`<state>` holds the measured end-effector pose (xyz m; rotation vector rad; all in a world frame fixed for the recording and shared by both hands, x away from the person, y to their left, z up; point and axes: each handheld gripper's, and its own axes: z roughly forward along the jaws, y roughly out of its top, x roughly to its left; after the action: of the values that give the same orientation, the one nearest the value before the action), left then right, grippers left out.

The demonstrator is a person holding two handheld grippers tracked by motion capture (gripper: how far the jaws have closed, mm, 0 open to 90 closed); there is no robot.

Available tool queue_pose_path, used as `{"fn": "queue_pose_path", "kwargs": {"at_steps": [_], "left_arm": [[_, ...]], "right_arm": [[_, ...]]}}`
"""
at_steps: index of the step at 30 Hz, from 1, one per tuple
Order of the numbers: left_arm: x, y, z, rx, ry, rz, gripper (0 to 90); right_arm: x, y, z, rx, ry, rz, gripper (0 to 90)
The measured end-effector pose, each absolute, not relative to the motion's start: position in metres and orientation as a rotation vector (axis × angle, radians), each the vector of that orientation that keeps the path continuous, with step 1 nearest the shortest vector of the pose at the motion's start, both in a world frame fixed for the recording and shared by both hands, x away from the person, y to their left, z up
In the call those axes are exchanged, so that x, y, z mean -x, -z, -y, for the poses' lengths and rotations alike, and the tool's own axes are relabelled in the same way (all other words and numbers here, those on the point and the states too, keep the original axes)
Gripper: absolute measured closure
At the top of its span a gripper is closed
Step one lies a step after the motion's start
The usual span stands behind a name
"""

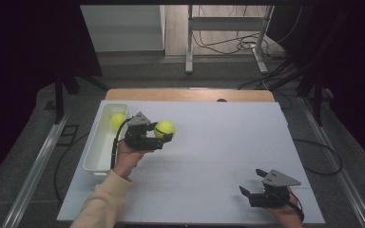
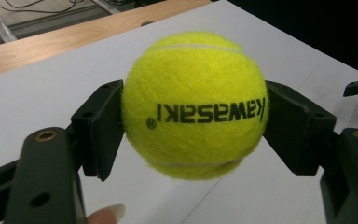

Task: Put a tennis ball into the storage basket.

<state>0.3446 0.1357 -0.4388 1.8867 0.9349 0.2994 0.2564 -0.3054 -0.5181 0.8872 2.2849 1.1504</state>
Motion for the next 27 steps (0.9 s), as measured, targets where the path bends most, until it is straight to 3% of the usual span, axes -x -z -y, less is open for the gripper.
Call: {"fn": "queue_pose_path", "kwargs": {"at_steps": [27], "left_arm": [[-0.335, 0.426, -0.162, -1.864, -0.346, -0.962, 26.4]], "right_arm": [[-0.256, 0.518, 0.305, -0.887, -1.147, -2.285, 12.3]]}}
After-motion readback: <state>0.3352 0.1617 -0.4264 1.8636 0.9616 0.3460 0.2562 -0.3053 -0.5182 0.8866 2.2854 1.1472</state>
